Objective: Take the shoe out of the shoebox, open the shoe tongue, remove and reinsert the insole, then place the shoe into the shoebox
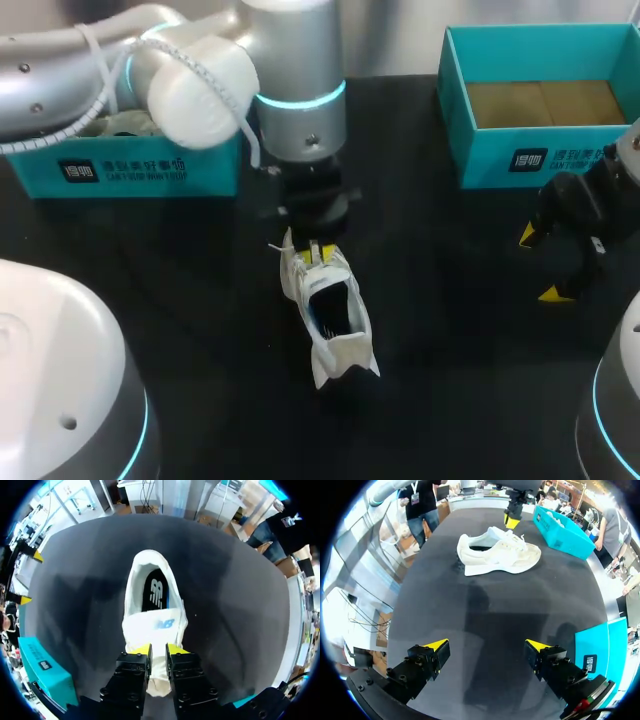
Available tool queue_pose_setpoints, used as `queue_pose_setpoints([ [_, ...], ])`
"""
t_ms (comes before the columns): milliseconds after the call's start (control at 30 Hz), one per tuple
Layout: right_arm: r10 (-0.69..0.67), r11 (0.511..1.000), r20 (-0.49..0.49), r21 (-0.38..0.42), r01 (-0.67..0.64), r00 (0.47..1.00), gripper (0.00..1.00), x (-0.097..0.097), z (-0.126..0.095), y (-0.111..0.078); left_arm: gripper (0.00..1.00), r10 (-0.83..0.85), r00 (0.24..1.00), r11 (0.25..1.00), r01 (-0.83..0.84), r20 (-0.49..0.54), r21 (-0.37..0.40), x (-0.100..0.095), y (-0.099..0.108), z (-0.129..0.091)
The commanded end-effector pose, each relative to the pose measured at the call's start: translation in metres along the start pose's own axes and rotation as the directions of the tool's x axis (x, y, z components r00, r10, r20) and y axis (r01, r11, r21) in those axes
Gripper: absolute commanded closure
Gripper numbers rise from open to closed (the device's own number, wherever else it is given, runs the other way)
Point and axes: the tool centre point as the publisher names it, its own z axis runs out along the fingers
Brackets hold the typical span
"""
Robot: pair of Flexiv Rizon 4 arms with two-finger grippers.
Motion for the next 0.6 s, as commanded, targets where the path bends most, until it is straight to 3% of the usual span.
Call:
queue_pose_setpoints([
  [33, 0.001, 1.000, 0.000, 0.003, -0.001, 1.000, 0.00, 0.000, 0.000, 0.001, 0.80, 0.015, 1.000, 1.000, -0.015, -0.018, 0.016, -0.009, -0.009, 0.022],
  [233, 0.001, 1.000, 0.000, 0.003, -0.001, 1.000, 0.00, 0.000, 0.000, 0.001, 0.79, 0.006, 1.000, 0.999, -0.005, -0.030, 0.036, -0.012, -0.018, 0.043],
  [433, 0.001, 1.000, 0.000, 0.003, -0.001, 1.000, 0.00, 0.000, 0.000, 0.001, 0.77, -0.011, 1.000, 0.999, 0.012, 0.030, -0.032, 0.004, -0.017, 0.007],
  [533, 0.001, 1.000, 0.000, 0.003, -0.001, 1.000, 0.00, 0.000, 0.000, 0.001, 0.76, -0.048, 0.998, 0.996, 0.050, 0.029, -0.077, 0.005, -0.011, 0.006],
  [600, 0.001, 1.000, 0.000, 0.003, -0.001, 1.000, 0.00, 0.000, 0.000, 0.001, 0.75, -0.058, 0.998, 0.996, 0.060, 0.023, -0.067, 0.002, -0.006, 0.014],
])
